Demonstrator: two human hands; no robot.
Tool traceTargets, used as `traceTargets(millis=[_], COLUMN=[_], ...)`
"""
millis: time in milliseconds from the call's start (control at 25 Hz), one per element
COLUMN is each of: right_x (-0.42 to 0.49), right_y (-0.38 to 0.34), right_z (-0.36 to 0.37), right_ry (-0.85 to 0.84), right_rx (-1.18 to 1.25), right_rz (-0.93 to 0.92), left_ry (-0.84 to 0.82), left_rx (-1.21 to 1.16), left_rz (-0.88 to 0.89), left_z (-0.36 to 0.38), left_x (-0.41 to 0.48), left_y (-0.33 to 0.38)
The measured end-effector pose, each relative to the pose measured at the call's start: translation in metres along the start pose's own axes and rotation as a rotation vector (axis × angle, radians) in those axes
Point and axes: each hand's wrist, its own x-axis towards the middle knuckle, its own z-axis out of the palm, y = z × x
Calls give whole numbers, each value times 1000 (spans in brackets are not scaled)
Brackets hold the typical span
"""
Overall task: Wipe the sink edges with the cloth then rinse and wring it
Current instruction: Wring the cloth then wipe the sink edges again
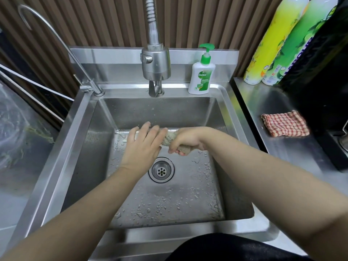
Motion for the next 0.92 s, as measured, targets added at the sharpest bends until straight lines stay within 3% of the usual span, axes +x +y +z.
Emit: traceTargets(millis=[80, 160, 280, 440, 600, 920], right_x=[-7, -9, -1, 4, 8, 17], right_y=[0, 0, -1, -2, 8, 14], right_z=[-1, 5, 17, 34, 40, 33], right_ry=[-260, -338, -177, 260, 469, 468], right_rx=[146, 190, 117, -329, -518, -836], right_rz=[2, -2, -18, -74, -65, -148], left_ry=[141, 182, -101, -580, -712, -889], left_rx=[18, 32, 25, 68, -170, -597], left_rz=[75, 181, 327, 153, -128, -326], left_z=[-3, -8, -20, -27, -10, 10], left_x=[6, 23, 41, 43, 41, 35], left_y=[-5, -14, -22, -13, 2, 0])
